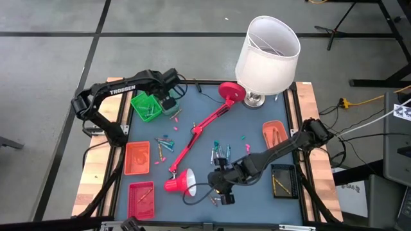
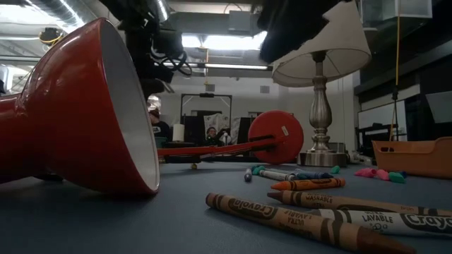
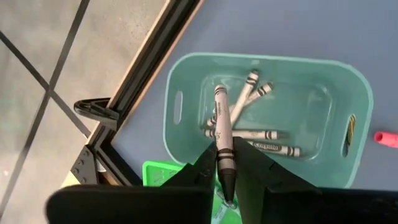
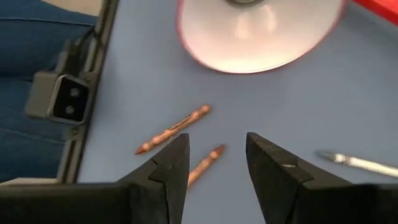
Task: Sort crayons
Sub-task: Put the gray crayon into the blue bin, then put the bottom right brown crayon into the right orange bin, then put the top brown crayon into the right orange bin
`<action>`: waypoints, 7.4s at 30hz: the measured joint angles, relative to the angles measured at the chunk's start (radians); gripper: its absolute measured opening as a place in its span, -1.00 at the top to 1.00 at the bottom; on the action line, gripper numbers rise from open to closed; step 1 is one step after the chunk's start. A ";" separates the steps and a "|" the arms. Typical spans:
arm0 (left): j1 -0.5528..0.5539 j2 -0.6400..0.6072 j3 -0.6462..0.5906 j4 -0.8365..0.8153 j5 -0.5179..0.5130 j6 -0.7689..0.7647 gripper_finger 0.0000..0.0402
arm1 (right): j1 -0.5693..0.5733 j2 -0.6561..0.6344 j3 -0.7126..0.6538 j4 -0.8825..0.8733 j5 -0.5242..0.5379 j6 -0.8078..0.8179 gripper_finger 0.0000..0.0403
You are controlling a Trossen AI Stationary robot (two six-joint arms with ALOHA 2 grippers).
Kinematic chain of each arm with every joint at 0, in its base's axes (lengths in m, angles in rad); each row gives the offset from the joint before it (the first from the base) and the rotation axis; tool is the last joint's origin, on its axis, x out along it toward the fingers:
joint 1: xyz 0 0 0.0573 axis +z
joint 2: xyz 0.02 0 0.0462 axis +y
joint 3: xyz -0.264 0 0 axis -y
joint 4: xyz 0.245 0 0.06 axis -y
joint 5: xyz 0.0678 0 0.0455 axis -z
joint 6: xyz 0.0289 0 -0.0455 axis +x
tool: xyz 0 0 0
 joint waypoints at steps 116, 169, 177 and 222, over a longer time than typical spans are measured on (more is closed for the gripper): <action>-0.001 0.000 0.000 0.127 -0.001 -0.003 0.53 | -0.079 -0.307 -0.292 -0.926 0.444 0.635 0.96; -0.006 0.000 0.000 0.128 0.000 -0.001 0.53 | -0.313 -0.533 -0.738 -0.714 0.359 0.589 0.26; -0.016 0.000 0.000 0.168 0.203 0.083 0.53 | -0.313 -0.533 -0.696 -0.737 0.349 0.588 0.26; -0.458 0.000 -0.336 -0.073 0.359 0.042 0.53 | -0.312 -0.533 -0.663 -0.642 0.382 0.588 0.26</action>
